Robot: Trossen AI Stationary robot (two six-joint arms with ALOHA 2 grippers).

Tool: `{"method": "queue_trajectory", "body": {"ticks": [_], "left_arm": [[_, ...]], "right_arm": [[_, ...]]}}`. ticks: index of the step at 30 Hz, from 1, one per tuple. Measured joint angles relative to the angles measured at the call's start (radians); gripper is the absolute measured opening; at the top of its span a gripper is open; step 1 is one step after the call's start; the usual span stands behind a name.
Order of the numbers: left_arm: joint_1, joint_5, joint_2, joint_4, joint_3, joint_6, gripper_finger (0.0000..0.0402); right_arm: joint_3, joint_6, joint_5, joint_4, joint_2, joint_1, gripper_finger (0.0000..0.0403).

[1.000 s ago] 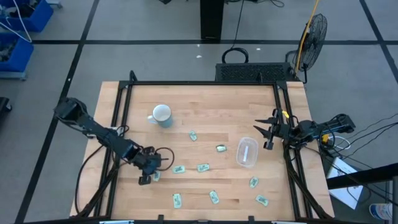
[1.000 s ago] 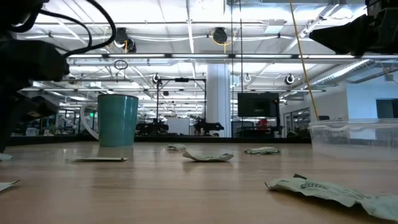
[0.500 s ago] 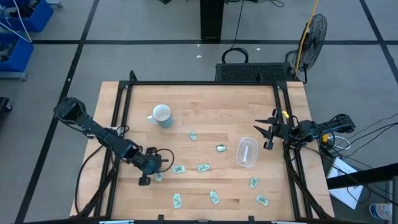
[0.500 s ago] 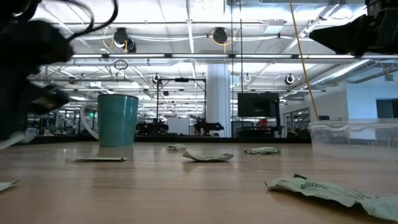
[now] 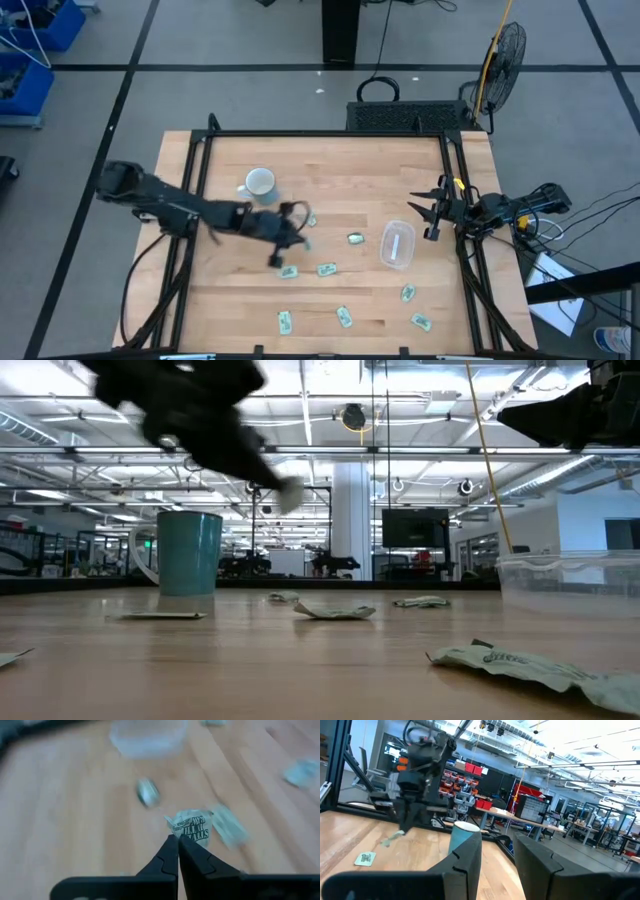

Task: Pick and place Stevia / Truvia into bins
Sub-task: Put the green stevia packet into the container

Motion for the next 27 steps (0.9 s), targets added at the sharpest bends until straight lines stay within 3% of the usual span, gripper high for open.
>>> {"method": "queue_trajectory", "body": {"ticks": [7, 16, 22, 27], "left_arm": [[0.106, 0.091, 0.312, 0.154, 0.295, 0.170, 0.0008], [0.132, 0.119, 0.635, 0.150, 0.680, 0.220, 0.0020], [0.139, 0.118, 0.756, 0.145, 0.809, 0.220, 0.0006], [0.148, 0.112, 0.796, 0.169, 0.845, 0.219, 0.0033]], "right_arm": [[0.000, 0.000, 0.000, -0.006, 0.001, 0.000, 0.0105], [0.000, 0.010, 0.000, -0.023, 0.001, 0.000, 0.0105], [0.000, 0.027, 0.000, -0.025, 0.001, 0.000, 0.0105], [0.000, 0.061, 0.000, -0.029, 0.001, 0.000, 0.0105]]}}
